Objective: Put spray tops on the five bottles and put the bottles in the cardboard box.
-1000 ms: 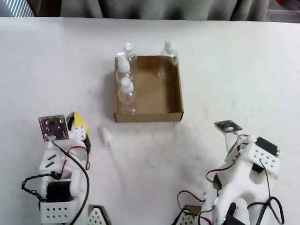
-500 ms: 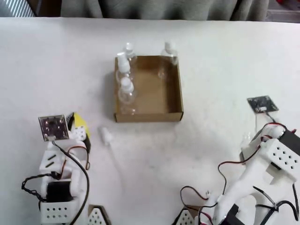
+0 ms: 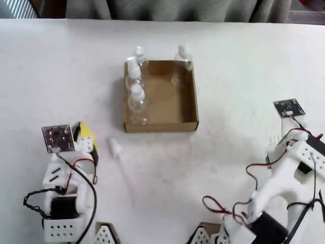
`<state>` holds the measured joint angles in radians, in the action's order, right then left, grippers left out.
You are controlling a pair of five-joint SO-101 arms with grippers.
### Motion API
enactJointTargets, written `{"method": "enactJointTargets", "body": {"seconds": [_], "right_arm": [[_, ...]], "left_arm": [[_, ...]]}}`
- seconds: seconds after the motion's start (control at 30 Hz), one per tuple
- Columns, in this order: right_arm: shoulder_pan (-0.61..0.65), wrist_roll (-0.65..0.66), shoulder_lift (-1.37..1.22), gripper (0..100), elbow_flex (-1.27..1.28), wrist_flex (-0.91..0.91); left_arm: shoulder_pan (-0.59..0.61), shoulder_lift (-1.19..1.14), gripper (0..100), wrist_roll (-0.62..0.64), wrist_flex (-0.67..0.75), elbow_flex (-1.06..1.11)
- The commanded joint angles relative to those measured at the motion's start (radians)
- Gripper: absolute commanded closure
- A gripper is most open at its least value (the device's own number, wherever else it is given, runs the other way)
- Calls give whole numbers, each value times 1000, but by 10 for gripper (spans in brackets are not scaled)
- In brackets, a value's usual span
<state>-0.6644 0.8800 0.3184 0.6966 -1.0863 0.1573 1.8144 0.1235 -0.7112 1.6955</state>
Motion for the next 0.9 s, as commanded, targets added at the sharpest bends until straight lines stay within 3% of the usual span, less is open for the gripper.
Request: {"method": "enactJointTargets", "body": {"seconds": [0.0, 0.2, 0.3, 0.43, 0.67, 0.87], "right_arm": [[-8, 8, -22, 850, -43, 41], [4, 17, -24, 604, -55, 39], [13, 66, -24, 539, -64, 27], [12, 68, -24, 575, -103, -47], [-56, 72, -22, 784, -149, -157], [-130, 71, 90, 799, -98, -234]], "left_arm": [[12, 12, 980, -14, 9, -3], [16, 12, 980, -14, 9, -3], [36, 12, 980, -14, 11, -3], [36, 12, 980, -14, 11, -3], [36, 12, 980, -14, 11, -3], [33, 12, 980, -14, 9, -3]]}}
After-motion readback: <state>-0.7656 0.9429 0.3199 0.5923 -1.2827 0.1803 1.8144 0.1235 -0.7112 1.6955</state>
